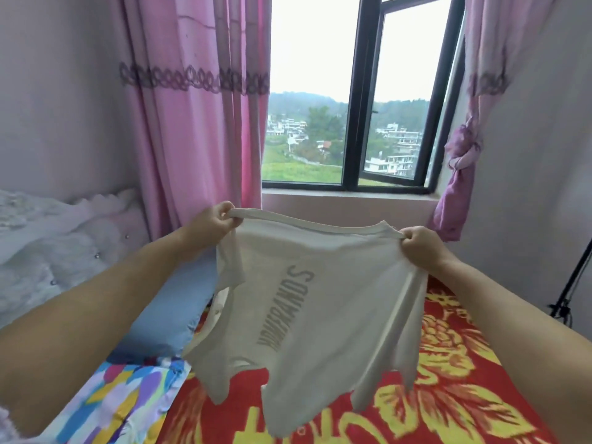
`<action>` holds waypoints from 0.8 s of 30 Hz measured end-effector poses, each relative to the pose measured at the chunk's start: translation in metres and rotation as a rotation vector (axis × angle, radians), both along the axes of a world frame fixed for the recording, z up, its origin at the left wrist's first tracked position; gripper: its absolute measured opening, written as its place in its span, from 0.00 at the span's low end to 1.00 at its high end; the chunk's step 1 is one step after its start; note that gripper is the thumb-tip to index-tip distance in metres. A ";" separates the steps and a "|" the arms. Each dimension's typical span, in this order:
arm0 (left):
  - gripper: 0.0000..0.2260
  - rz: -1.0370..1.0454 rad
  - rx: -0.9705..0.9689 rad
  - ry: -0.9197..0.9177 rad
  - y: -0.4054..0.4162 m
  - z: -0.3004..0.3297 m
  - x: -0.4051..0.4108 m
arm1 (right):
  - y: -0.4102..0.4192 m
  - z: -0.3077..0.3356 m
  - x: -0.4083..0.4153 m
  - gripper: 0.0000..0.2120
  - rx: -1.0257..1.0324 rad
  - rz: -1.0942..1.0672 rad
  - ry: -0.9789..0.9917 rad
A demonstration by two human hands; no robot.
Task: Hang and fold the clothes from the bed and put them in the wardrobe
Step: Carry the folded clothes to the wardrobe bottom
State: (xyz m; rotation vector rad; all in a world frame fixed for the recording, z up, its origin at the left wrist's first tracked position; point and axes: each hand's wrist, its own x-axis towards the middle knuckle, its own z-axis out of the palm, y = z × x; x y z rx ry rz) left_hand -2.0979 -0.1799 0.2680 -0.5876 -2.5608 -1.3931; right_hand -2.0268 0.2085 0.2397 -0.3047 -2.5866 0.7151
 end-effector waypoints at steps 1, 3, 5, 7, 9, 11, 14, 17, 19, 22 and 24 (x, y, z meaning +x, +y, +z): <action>0.10 0.001 0.037 -0.040 -0.003 0.000 -0.002 | -0.001 0.008 0.000 0.14 -0.044 0.023 0.055; 0.08 -0.003 0.118 -0.097 -0.007 0.001 -0.004 | -0.002 0.024 0.000 0.15 -0.088 0.060 0.133; 0.07 -0.035 0.245 -0.149 -0.005 0.004 -0.003 | 0.001 0.037 0.001 0.16 -0.087 0.061 0.155; 0.04 -0.062 0.360 -0.170 0.004 0.013 0.001 | 0.007 0.043 0.000 0.15 -0.025 0.030 0.121; 0.02 -0.102 0.416 -0.192 0.020 0.025 0.007 | 0.008 0.043 0.000 0.10 0.001 0.013 0.059; 0.04 -0.180 0.471 -0.242 0.043 0.038 0.016 | -0.004 0.040 -0.001 0.05 -0.064 0.080 0.019; 0.05 -0.154 0.603 -0.312 0.079 0.052 0.024 | -0.049 0.043 0.008 0.12 -0.221 0.303 -0.009; 0.07 -0.106 0.860 -0.495 0.097 0.055 0.023 | -0.099 0.049 0.032 0.20 -0.600 0.629 -0.128; 0.08 -0.100 0.981 -0.598 0.100 0.056 0.023 | -0.122 0.048 0.044 0.26 -0.631 0.732 -0.216; 0.08 -0.100 1.022 -0.628 0.100 0.056 0.027 | -0.144 0.038 0.051 0.19 -0.520 0.677 -0.240; 0.06 -0.108 0.952 -0.605 0.099 0.056 0.032 | -0.151 0.035 0.051 0.14 -0.553 0.607 -0.202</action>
